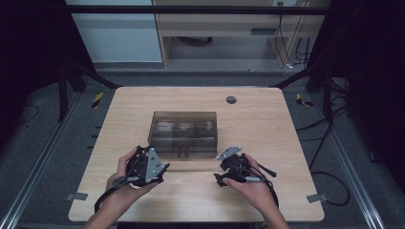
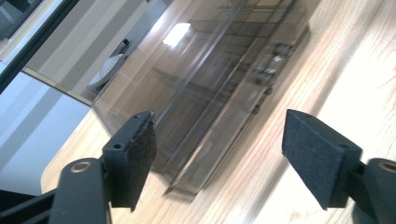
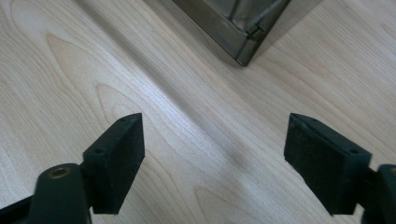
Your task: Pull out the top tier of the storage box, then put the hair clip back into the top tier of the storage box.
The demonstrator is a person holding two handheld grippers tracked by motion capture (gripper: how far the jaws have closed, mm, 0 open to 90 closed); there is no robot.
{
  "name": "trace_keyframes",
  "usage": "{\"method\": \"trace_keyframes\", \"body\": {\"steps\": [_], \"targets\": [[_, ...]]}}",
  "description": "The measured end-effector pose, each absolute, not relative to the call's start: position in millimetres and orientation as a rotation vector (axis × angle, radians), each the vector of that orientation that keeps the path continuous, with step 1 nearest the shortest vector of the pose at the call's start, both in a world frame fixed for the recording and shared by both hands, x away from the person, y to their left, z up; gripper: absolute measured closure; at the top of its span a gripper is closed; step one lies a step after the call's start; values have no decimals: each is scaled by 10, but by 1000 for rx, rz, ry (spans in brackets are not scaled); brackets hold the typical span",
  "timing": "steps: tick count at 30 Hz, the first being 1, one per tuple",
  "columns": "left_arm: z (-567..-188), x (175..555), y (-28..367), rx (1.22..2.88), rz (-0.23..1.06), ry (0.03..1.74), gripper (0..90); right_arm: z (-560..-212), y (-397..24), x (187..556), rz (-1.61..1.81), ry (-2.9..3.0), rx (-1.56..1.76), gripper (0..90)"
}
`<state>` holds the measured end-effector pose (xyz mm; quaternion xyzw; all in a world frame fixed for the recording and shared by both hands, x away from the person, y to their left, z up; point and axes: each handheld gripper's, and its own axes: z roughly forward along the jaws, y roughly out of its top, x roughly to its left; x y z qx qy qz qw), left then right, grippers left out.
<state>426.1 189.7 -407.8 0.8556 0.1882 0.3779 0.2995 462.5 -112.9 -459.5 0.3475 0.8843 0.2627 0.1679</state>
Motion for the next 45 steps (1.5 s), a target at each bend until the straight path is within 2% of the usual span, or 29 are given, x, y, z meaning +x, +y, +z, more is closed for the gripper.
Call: {"method": "trace_keyframes", "body": {"steps": [1, 6, 10, 11, 12, 13, 14, 17, 20, 23, 29, 32, 35, 40, 45], "targets": [[-4040, 4281, 1983, 2263, 999, 511, 241, -4588, -1112, 4648, 735, 2538, 985, 157], [-3964, 4331, 2202, 2237, 952, 556, 207, -4534, -1094, 4682, 683, 2571, 952, 106], [-3920, 4361, 2385, 2240, 939, 582, 207, -4455, -1115, 4711, 624, 2596, 926, 114], [-3911, 4389, 2481, 2242, 892, 601, 206, -4398, -1129, 4721, 604, 2603, 920, 162], [-3911, 4389, 2481, 2242, 892, 601, 202, -4398, -1129, 4721, 604, 2603, 920, 162], [-3908, 4413, 2542, 2232, 813, 630, 202, -4366, -1142, 4726, 593, 2607, 915, 167], [-3905, 4442, 2612, 2231, 748, 645, 198, -4306, -1167, 4731, 587, 2611, 913, 208], [-3907, 4479, 2668, 2251, 724, 643, 192, -4243, -1199, 4736, 578, 2623, 903, 245], [-3909, 4527, 2721, 2264, 674, 645, 196, -4140, -1246, 4762, 579, 2639, 884, 348], [-3904, 4584, 2745, 2274, 644, 637, 201, -4099, -1264, 4784, 587, 2648, 868, 394], [-3851, 4661, 2698, 2338, 582, 562, 247, -4006, -1253, 4842, 591, 2677, 811, 534], [-3825, 4720, 2691, 2374, 548, 548, 303, -3936, -1230, 4879, 590, 2695, 771, 628], [-3822, 4775, 2678, 2406, 525, 550, 321, -3914, -1214, 4896, 587, 2700, 753, 664], [-3865, 4832, 2660, 2445, 495, 547, 404, -3868, -1179, 4931, 599, 2720, 705, 720], [-3954, 4854, 2641, 2477, 481, 523, 413, -3834, -1151, 4962, 602, 2734, 660, 749]]}}
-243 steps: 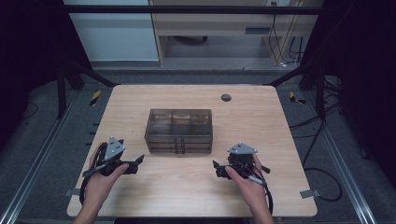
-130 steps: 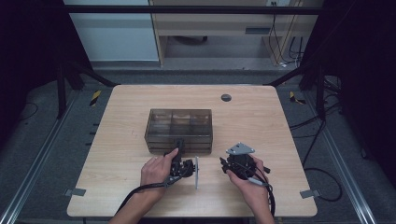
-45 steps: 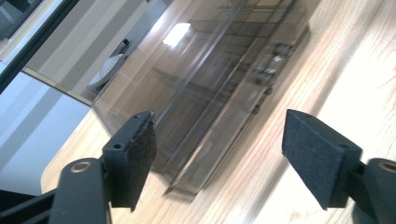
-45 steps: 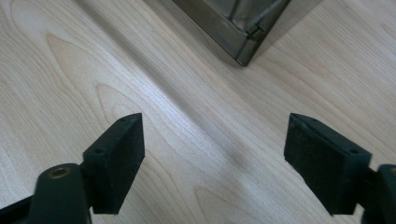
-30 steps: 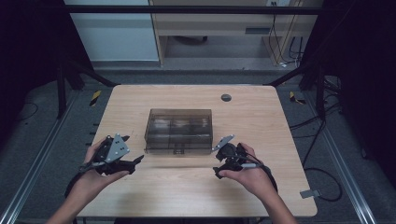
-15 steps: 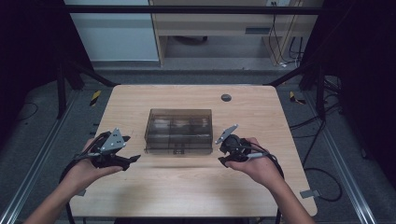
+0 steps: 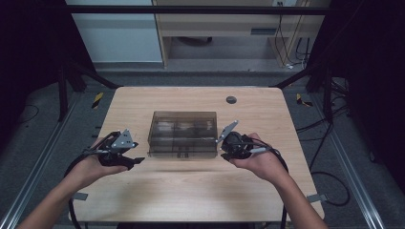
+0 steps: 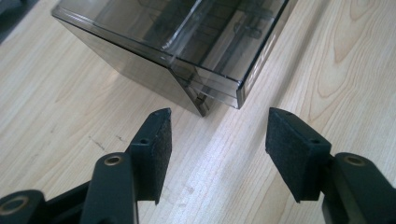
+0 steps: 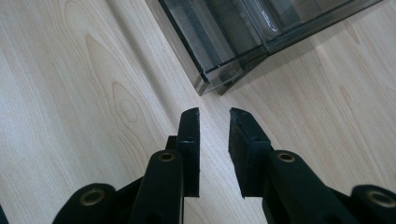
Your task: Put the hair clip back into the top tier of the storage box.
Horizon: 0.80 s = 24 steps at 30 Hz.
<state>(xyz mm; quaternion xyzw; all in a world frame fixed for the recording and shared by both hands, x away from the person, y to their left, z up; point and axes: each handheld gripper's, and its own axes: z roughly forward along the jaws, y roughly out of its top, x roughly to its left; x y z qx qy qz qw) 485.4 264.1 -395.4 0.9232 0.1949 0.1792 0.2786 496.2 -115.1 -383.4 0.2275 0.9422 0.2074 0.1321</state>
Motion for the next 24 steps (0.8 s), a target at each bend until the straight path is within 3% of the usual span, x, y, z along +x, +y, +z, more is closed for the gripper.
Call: {"method": "trace_keyframes", "body": {"steps": [7, 14, 24], "targets": [[-3997, 4874, 2537, 2515, 437, 486, 501, -3860, -1073, 5000, 599, 2763, 625, 740], [-4001, 4924, 2483, 2548, 411, 466, 630, -3859, -977, 5052, 573, 2782, 585, 798], [-4010, 4942, 2470, 2543, 375, 444, 717, -3891, -919, 5097, 521, 2808, 558, 850]]}}
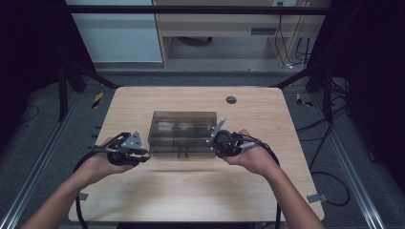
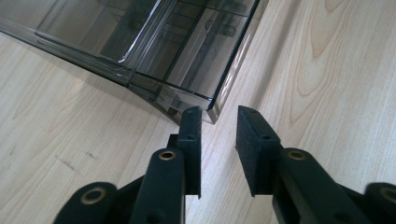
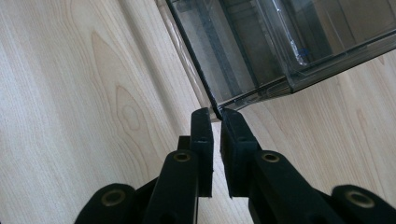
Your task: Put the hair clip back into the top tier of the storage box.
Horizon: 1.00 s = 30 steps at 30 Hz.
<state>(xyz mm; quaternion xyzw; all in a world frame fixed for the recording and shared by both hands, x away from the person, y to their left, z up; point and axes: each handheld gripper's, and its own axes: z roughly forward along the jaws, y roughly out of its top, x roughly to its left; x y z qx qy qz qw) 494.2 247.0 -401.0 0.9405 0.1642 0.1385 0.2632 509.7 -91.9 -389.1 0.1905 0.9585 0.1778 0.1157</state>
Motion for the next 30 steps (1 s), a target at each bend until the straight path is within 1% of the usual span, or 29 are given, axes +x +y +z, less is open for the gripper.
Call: {"method": "trace_keyframes", "body": {"steps": [10, 18, 30], "targets": [[-4017, 4990, 2488, 2527, 358, 456, 844, -3894, -926, 5100, 525, 2813, 530, 863], [-4007, 4969, 2488, 2539, 363, 455, 850, -3888, -922, 5045, 517, 2832, 522, 870], [-4003, 4827, 2487, 2553, 370, 440, 853, -3895, -923, 4882, 527, 2826, 477, 873]]}}
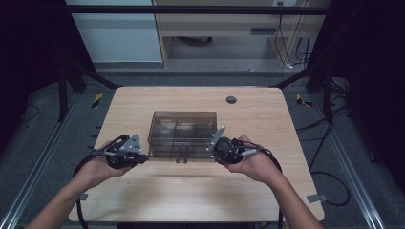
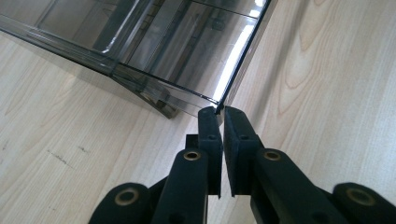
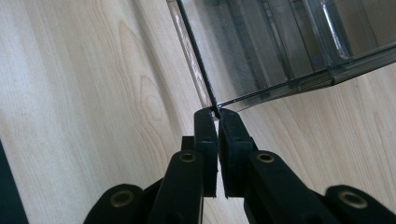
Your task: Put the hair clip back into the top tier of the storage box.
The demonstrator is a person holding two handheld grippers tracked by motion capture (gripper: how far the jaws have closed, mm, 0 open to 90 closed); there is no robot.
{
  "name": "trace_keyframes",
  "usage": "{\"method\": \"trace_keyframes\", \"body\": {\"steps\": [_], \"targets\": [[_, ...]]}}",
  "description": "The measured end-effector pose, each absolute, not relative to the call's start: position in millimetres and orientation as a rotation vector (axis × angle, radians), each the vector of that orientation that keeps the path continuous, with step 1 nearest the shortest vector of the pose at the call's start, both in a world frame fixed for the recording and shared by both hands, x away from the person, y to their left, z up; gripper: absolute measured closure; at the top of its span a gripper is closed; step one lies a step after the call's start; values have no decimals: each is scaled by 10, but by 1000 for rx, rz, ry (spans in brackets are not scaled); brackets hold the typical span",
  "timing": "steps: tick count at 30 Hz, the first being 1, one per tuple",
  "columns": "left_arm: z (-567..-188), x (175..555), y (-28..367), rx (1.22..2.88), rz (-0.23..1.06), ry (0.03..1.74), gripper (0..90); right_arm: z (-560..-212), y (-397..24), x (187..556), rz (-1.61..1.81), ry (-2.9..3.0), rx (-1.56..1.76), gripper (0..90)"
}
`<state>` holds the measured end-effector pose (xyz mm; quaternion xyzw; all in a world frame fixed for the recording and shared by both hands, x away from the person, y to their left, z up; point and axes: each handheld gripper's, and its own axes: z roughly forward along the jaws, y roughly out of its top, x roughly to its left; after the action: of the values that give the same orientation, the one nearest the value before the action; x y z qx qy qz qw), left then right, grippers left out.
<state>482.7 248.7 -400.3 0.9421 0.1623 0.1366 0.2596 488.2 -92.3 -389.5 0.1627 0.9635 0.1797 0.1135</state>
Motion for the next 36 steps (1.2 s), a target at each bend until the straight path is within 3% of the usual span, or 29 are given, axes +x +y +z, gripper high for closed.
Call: {"method": "trace_keyframes", "body": {"steps": [36], "targets": [[-4042, 4607, 2472, 2588, 385, 387, 860, -3948, -916, 4682, 517, 2832, 468, 879]]}}
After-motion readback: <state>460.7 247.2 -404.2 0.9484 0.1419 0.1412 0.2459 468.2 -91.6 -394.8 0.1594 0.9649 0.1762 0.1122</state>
